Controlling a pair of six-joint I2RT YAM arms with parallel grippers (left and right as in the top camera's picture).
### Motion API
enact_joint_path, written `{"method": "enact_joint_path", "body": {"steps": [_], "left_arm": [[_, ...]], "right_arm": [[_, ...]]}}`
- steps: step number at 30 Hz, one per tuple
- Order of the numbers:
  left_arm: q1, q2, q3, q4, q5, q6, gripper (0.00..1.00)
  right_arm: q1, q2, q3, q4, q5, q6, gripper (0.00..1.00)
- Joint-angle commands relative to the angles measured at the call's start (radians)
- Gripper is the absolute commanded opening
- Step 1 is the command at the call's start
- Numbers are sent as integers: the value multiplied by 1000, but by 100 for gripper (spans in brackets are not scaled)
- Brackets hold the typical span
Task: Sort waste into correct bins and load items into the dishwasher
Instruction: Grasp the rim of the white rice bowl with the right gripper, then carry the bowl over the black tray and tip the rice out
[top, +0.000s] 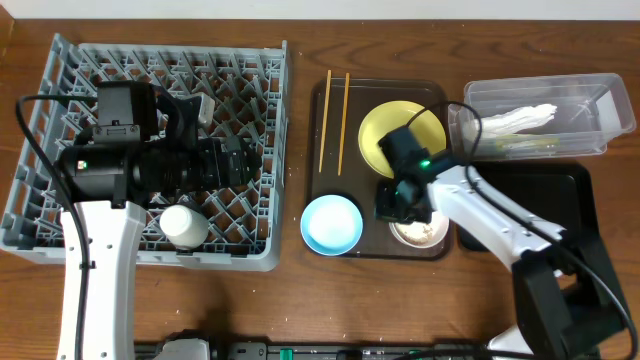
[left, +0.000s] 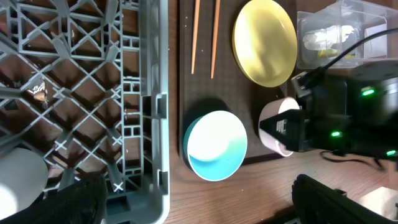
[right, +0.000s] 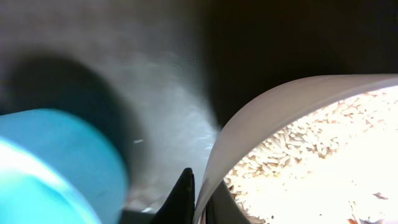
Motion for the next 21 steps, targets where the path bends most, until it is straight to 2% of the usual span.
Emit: {"method": "enact_joint_path", "body": {"steps": [1,7,15,19,21], "left_arm": [[-2,-5,17,2,16,14,96],[-2,-5,17,2,16,19,96],[-2,-5,17,5,16,19,96],[-2,-5,17,6,16,19,96],[-2,-5,17,6,16,19,96]], "right_arm": [[-98,-106,33,43,-307,-177,1],[-336,-235,33,34,-518,-311,1],[-650,-249,4,-91,-675,-528,1],[-774,-248,-63,-63,-805,-594,1],[-846,-248,-121,5,-881,-613,1]]}}
